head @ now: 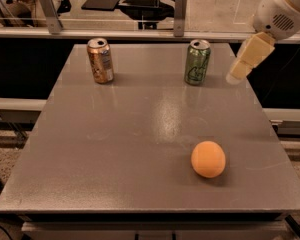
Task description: Move green can near orange can
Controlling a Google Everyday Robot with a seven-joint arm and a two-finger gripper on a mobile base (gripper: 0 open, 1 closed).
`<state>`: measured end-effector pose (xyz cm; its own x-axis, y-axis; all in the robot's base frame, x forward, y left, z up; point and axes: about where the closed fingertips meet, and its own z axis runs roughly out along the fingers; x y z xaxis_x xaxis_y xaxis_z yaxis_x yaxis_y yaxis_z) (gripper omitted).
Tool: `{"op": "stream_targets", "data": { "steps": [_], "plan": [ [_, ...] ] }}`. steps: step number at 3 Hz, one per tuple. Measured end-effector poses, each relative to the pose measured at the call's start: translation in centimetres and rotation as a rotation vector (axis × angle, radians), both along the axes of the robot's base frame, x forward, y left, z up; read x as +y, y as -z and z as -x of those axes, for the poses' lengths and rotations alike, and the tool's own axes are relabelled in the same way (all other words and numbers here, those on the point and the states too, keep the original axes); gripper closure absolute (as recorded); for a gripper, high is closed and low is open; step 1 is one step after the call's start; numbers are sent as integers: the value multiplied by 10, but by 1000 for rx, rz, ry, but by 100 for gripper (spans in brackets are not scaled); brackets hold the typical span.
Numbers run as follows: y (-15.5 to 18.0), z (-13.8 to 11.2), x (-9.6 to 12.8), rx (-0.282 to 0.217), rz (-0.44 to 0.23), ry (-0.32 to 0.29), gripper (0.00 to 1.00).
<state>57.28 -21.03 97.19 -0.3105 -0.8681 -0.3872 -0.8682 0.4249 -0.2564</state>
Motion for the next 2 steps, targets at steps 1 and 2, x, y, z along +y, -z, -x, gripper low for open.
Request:
{"op": "stream_targets", "data": {
  "steps": [1, 2],
  "plan": [
    [8, -41, 3, -19, -77, 39, 0],
    [23, -86, 20, -12, -149, 70, 0]
  ]
}}
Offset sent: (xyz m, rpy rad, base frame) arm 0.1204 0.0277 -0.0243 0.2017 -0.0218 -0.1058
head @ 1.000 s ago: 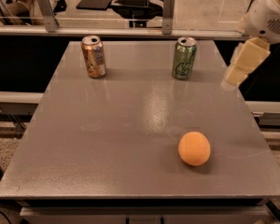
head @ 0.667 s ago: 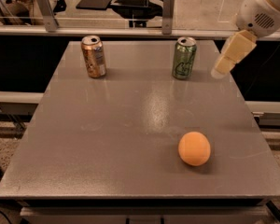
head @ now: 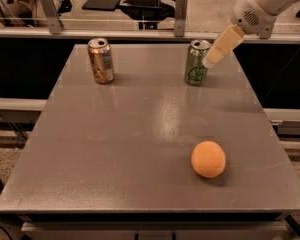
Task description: Move green can near orange can
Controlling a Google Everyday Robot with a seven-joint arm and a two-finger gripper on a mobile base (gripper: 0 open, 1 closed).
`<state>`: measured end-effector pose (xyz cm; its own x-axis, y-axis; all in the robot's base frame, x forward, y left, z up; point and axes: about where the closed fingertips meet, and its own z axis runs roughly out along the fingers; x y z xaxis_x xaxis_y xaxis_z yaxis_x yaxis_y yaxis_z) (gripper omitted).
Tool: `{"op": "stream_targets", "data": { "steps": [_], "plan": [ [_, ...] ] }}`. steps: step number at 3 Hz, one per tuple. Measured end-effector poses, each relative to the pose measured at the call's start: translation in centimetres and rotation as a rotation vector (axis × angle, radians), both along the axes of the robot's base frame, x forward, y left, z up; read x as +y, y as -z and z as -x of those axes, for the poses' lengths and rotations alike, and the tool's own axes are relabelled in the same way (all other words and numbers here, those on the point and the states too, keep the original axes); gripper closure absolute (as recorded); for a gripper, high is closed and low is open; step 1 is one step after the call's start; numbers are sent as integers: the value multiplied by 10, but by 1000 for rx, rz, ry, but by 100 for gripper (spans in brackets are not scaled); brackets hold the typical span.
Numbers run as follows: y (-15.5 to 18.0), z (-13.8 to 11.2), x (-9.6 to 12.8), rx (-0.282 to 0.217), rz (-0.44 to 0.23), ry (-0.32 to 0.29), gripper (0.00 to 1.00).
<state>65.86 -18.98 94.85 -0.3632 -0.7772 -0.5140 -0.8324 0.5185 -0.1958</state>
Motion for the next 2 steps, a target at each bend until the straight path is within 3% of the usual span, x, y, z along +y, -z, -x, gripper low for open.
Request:
{"op": "stream_targets", "data": {
  "steps": [2],
  "plan": [
    [31, -31, 25, 51, -61, 1, 0]
  ]
}}
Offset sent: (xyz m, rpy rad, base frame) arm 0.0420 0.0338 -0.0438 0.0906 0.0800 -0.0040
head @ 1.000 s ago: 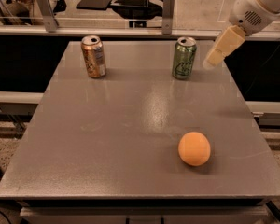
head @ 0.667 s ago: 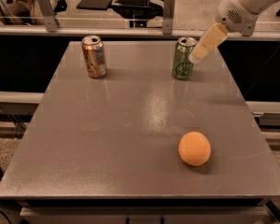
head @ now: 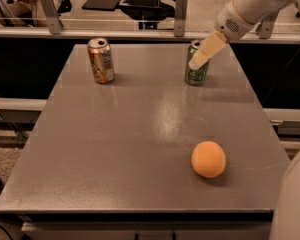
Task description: Move green can near orange can
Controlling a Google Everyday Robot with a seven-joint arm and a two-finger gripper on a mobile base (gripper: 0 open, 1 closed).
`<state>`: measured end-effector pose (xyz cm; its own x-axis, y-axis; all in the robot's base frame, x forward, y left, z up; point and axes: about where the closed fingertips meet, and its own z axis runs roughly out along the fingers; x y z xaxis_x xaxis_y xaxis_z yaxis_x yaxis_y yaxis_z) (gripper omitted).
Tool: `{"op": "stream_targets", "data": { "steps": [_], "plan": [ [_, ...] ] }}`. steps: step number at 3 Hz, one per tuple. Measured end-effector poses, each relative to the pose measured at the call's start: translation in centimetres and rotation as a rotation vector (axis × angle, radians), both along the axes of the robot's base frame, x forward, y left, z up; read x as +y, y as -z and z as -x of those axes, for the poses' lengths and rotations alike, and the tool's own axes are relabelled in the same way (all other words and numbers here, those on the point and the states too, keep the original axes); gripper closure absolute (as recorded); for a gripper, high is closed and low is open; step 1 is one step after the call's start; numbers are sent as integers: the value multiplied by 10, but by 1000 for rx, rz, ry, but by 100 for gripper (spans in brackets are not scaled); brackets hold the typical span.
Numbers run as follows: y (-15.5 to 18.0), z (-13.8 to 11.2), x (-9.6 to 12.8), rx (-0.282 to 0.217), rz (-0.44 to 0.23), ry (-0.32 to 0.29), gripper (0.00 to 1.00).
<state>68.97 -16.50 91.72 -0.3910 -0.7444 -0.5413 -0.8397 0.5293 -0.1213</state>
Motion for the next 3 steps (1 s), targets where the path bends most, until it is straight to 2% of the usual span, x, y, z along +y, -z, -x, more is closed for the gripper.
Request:
{"op": "stream_targets", "data": {
  "steps": [1, 3],
  "plan": [
    [10, -3, 5, 21, -7, -1, 15],
    [14, -3, 7, 48, -1, 14, 62]
  ]
}}
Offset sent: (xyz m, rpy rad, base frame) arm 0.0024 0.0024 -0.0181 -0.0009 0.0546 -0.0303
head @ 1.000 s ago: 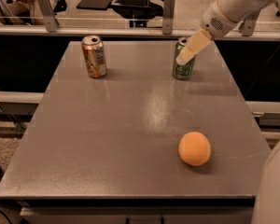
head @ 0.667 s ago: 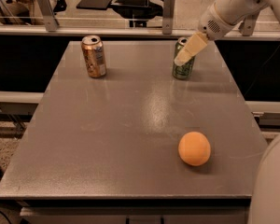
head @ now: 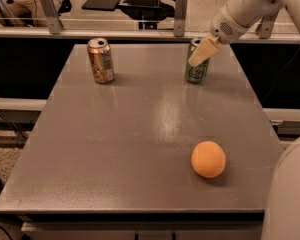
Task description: Move green can near orange can
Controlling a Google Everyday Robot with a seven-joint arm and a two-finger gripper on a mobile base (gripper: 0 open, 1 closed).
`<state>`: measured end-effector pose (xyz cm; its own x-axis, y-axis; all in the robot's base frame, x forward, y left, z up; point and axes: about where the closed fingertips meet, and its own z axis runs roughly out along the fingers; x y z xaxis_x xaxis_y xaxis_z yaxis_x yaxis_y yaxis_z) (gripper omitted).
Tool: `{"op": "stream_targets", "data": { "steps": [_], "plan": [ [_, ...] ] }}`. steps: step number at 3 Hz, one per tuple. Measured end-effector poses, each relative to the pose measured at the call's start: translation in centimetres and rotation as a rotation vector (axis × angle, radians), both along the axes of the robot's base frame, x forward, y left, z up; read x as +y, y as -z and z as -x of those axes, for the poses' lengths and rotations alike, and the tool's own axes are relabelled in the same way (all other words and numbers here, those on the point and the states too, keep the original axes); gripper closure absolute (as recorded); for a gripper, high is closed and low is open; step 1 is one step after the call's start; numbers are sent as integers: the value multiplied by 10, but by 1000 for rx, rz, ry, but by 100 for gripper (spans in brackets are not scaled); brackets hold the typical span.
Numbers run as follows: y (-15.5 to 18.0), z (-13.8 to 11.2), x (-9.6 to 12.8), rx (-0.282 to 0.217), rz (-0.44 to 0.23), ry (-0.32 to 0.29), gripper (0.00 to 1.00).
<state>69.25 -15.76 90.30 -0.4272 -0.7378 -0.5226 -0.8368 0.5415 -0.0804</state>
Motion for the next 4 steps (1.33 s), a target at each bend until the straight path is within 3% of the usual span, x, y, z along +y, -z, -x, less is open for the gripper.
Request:
{"op": "stream_targets", "data": {
  "steps": [1, 2, 3, 4],
  "plan": [
    [-21, 3, 22, -24, -15, -55, 86],
    [-49, 4, 67, -59, -24, -155, 100],
    [-47, 0, 103, -57, -24, -231, 100],
    [-30, -5, 141, -21, -16, -307, 100]
  ]
}}
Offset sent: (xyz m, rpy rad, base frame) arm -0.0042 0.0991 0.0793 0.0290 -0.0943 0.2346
